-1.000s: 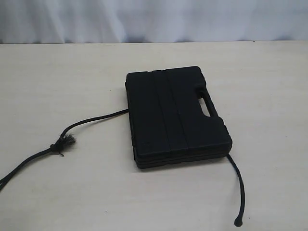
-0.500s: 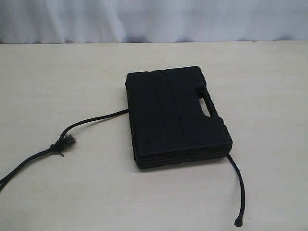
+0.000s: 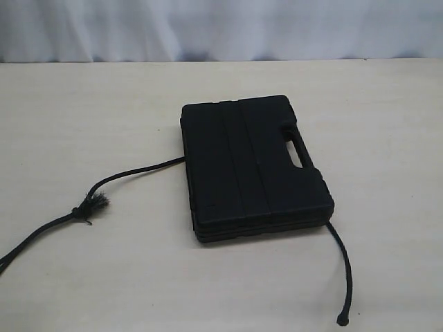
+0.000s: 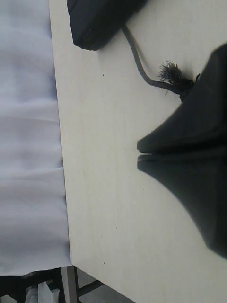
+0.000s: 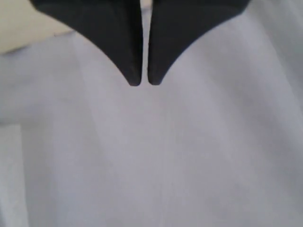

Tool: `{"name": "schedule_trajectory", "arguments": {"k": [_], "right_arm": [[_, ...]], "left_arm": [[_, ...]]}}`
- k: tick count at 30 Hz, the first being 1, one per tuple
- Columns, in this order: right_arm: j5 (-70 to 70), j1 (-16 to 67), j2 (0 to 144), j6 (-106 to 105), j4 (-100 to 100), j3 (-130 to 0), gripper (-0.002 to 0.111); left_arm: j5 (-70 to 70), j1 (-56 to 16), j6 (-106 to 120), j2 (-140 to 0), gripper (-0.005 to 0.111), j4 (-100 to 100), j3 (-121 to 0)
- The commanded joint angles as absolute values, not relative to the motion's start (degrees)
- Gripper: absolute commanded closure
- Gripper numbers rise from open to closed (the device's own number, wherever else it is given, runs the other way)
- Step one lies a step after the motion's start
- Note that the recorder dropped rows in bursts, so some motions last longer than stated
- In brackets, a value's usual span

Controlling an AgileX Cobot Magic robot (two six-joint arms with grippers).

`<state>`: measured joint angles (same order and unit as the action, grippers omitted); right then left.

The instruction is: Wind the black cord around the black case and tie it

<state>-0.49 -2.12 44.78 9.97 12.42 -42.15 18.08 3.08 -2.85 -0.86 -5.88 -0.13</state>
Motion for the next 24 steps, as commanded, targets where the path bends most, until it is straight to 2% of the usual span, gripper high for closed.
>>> {"name": "schedule_trajectory", "arguments": {"k": [1,7,12,17,21,24], "right_arm": [[18.4,-2.5,61.2,3.1,8.5,-54.3,0.104],[40.8,-1.8,83.0,-11.1,15.3,-69.8,0.104],[46.8,5.6,97.1,-13.2,11.5,-76.5,0.101],[46.4,12.2,107.7,-8.5,1.0,-81.0,0.082],[48.4,12.9,113.4,-4.7,0.0,-85.3,0.062],[50.3,12.9,116.1,-4.7,0.0,-86.9,0.053]], "left_arm": [[17.7,2.6,-2.8,-0.7,0.107,-5.5,0.0],[17.7,2.6,-2.8,-0.7,0.107,-5.5,0.0],[17.7,2.6,-2.8,-0.7,0.107,-5.5,0.0],[17.7,2.6,-2.8,-0.7,0.107,-5.5,0.0],[17.7,2.6,-2.8,-0.7,0.107,-5.5,0.0],[17.7,2.6,-2.8,-0.7,0.107,-5.5,0.0]]}}
